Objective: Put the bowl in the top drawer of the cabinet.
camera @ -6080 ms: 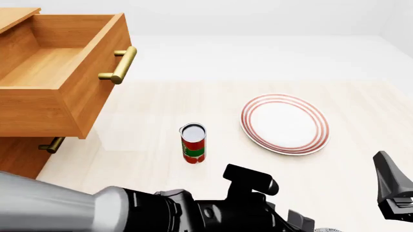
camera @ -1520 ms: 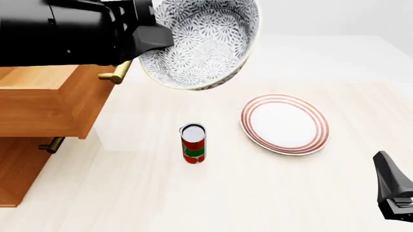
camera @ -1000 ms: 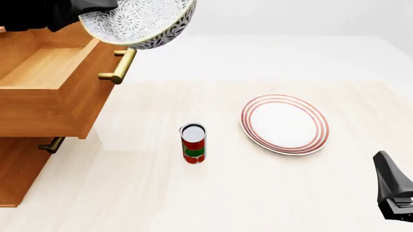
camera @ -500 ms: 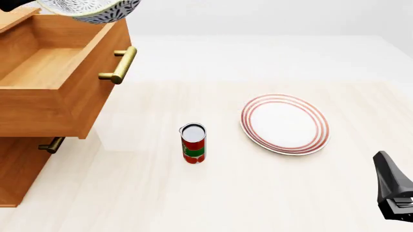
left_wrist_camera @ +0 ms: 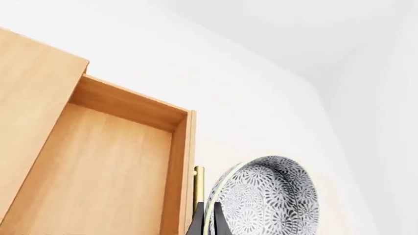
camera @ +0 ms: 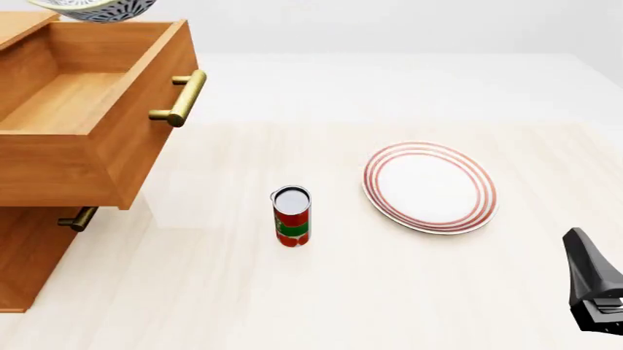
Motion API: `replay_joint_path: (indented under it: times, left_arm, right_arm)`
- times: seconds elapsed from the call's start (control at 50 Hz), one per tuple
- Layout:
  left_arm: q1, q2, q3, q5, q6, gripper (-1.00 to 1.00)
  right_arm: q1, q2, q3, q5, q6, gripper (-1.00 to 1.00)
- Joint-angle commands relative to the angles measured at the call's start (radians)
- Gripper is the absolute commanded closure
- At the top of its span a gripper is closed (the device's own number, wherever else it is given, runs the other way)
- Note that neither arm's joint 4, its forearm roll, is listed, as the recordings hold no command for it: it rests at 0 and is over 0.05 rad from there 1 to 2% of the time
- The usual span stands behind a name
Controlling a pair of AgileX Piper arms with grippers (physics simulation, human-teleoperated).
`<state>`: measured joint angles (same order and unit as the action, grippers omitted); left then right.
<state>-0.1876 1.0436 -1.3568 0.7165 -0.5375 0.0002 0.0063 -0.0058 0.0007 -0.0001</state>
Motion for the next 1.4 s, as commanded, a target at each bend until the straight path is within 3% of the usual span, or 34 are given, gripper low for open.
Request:
replay_joint_path:
  times: [0.02,0.32,0.7,1.04,1.4]
  left_arm:
    - [0.079,0.008,-0.015,0.004,0.001,1.00]
    - [0.178,0.024,-0.052,0.034,0.009,1.00]
    - [0.234,0.100,-0.116,0.048,0.038,1.00]
    - [0.273,0.181,-0.184,0.073,0.057,1.00]
    - [0.276,0.221,-0.175,0.065,0.058,1.00]
  right_arm:
    - [0.000,0.000,0.000,0.000,0.000,-1.00]
    - [0.000,0.000,0.000,0.000,0.000,-1.00]
    - [0.000,0.000,0.000,0.000,0.000,-1.00]
    - [0.000,0.000,0.000,0.000,0.000,-1.00]
    - [0.000,0.000,0.000,0.000,0.000,-1.00]
